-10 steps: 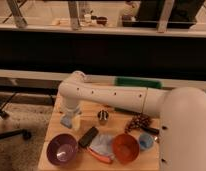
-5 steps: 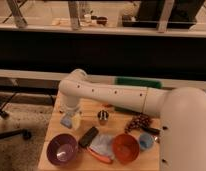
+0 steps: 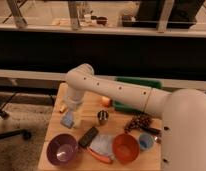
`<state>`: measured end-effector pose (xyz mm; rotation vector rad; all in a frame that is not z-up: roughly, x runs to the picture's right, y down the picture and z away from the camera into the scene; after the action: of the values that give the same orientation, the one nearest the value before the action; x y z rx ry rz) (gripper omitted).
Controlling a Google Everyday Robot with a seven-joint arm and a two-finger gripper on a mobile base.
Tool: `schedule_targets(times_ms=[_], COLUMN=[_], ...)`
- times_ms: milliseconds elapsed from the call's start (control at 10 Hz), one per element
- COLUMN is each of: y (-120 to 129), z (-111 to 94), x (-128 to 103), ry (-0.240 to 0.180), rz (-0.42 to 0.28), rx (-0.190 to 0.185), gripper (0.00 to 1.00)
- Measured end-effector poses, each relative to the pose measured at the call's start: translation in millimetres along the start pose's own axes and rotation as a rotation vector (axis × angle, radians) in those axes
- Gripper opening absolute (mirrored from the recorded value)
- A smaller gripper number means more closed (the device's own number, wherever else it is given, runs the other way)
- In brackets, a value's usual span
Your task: Place sponge in paper cup
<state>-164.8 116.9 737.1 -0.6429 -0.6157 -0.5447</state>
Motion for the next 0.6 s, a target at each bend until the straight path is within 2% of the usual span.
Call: schedule_targets(times_ms=[600], y=[2.0], z=[-13.1], x=[22.2], ry=[-0.024], rz=[0.061], rx=[-0.002], gripper=[0.80])
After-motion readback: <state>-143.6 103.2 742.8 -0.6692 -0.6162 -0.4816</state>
